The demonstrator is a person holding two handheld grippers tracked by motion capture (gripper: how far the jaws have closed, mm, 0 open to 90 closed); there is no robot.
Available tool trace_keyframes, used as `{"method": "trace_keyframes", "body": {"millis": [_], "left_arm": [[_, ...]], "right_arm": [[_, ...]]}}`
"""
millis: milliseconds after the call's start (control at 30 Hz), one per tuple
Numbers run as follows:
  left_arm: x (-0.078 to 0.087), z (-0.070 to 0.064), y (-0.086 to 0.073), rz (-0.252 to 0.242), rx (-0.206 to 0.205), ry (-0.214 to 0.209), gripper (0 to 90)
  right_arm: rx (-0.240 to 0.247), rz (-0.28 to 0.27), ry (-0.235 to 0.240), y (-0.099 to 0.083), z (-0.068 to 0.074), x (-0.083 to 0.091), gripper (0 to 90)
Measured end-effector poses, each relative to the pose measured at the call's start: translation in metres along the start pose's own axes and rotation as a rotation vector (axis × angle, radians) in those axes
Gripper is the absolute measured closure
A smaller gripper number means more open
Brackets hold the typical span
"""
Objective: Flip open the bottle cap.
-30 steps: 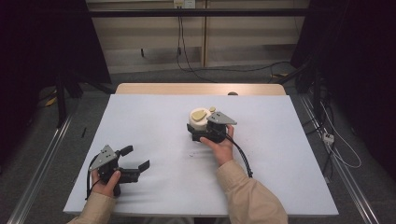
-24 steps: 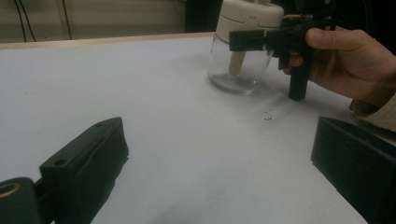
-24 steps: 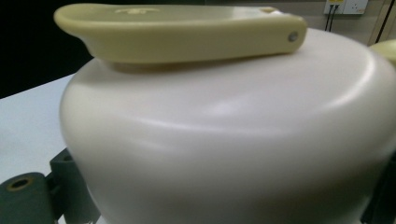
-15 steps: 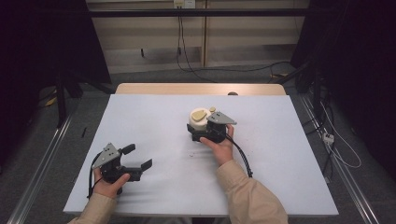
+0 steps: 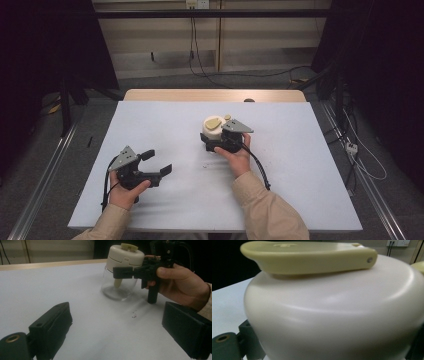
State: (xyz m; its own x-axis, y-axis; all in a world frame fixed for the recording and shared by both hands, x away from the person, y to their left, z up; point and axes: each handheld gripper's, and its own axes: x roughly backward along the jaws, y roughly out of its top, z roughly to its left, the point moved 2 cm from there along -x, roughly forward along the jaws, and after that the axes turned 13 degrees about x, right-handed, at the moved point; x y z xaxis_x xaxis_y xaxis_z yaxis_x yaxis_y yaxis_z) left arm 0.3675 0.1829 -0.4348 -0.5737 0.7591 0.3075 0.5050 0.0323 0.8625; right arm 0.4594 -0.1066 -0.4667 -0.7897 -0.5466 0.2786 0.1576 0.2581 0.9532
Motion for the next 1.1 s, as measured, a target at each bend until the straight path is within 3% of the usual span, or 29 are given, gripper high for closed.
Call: {"method": "trace_keyframes", "body": {"millis": [200, 600, 1100], "left_arm": [[-0.007, -0.004, 0.007, 0.002, 0.003, -0.01, 9.5], [-0.027, -0.011, 0.019, 0.052, 0.002, -0.023, 15.7], [-0.048, -0.014, 0.036, 0.13, 0.006, -0.053, 45.1]], "right_arm": [[0.004, 0.002, 0.005, 0.0, -0.001, 0.0, 6.3], [0.001, 0.004, 0.008, 0.0, -0.001, 0.0, 6.3], [0.001, 0.006, 0.009, 0.0, -0.001, 0.0, 6.3]]}}
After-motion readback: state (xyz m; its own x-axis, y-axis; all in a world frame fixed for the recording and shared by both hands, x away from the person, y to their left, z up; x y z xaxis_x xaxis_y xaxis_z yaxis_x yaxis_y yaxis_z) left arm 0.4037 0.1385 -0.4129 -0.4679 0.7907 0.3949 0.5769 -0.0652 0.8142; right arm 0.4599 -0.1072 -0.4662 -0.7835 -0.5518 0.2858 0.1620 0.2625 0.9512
